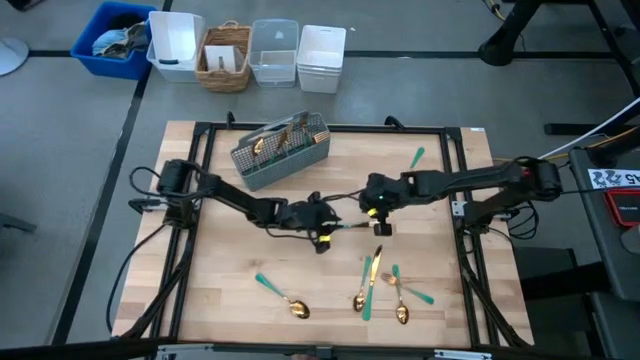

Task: Sort silverware
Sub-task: Put the knife into the middle left section of the silverware holder

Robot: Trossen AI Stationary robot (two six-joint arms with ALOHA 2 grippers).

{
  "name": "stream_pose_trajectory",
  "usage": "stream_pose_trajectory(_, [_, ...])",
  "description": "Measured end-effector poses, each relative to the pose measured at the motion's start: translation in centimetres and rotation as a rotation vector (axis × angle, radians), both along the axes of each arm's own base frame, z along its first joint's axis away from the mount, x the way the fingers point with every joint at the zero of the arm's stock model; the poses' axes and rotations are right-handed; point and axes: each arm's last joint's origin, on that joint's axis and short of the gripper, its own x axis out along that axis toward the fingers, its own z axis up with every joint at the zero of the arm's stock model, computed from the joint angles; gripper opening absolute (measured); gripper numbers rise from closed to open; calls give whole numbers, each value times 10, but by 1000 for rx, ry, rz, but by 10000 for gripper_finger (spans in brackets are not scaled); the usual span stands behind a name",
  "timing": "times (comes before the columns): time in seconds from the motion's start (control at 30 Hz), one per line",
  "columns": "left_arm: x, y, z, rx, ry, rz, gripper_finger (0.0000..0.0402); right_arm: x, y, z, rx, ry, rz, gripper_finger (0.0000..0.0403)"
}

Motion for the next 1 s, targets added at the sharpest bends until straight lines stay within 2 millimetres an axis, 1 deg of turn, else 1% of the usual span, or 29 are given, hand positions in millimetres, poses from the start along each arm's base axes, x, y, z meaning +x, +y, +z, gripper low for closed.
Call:
stream_pose_trajectory(0.2, [23, 11, -11, 32, 27, -46, 88, -10, 0, 12, -20, -18, -13, 34])
stream_pose_trajectory(0.33, [32, 11, -23, 53, 107, -69, 88, -17, 0, 14, -21, 13, -13, 34])
stream_pose_trajectory(0.47, [40, 10, -26, 79, 164, -89, 88, -23, 0, 20, -28, 10, -18, 34])
stream_pose_trajectory(0.6, [42, 11, -28, 94, 207, -96, 88, -26, 0, 26, -29, -19, -19, 34])
stream_pose_trajectory(0.77, [40, 16, -38, 73, 259, -76, 88, -28, 0, 28, -29, -23, -19, 34])
stream_pose_trajectory(1.0, [36, 21, -40, 24, 317, -53, 83, -29, 0, 29, -26, -24, -18, 34])
